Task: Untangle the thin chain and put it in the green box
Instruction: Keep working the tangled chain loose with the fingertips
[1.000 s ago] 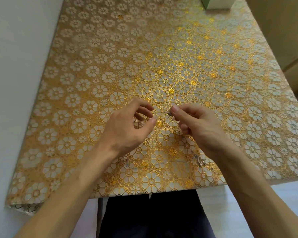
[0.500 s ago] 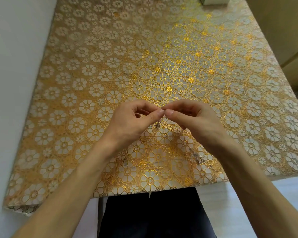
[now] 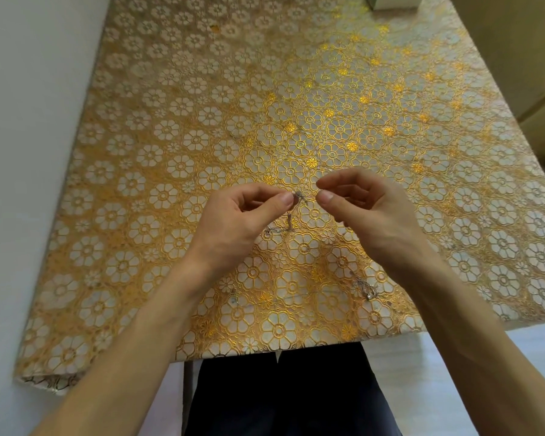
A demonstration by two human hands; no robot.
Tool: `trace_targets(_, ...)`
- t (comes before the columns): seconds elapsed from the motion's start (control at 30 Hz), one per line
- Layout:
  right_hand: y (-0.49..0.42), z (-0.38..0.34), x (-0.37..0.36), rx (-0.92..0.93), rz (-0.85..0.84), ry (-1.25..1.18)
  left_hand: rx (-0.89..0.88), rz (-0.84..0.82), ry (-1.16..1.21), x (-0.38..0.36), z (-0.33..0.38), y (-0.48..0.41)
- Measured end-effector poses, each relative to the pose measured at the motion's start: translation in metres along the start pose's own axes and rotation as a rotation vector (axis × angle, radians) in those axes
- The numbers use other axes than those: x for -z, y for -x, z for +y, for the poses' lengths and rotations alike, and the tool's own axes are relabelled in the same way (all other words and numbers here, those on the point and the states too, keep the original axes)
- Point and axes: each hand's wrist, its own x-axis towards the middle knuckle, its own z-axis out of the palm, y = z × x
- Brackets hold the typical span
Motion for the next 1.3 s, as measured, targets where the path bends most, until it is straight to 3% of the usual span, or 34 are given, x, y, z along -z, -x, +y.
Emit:
trace_targets(0.53,-0.001,-0.001,-0.007,0.031,0.012,-0.023,-0.001,0.004,0.136,-0.008,0.003,0.004)
trace_targets(0.83,0.003,0.0,-0.007,0.03,0.067,-0.059,-0.059,0.005,0.057,-0.006,-0.003,0.005)
trace_targets(1.1,-0.004,-0.006,-0.008,-0.07,-0.043,-0.085,-0.26,-0.077,-0.296,0.0,-0.001,0.005)
trace_targets(1.3,-0.004,-0.014,-0.005,0.01,-0.054,-0.038,-0.323,-0.069,-0.534,0.006,-0.001,-0.002)
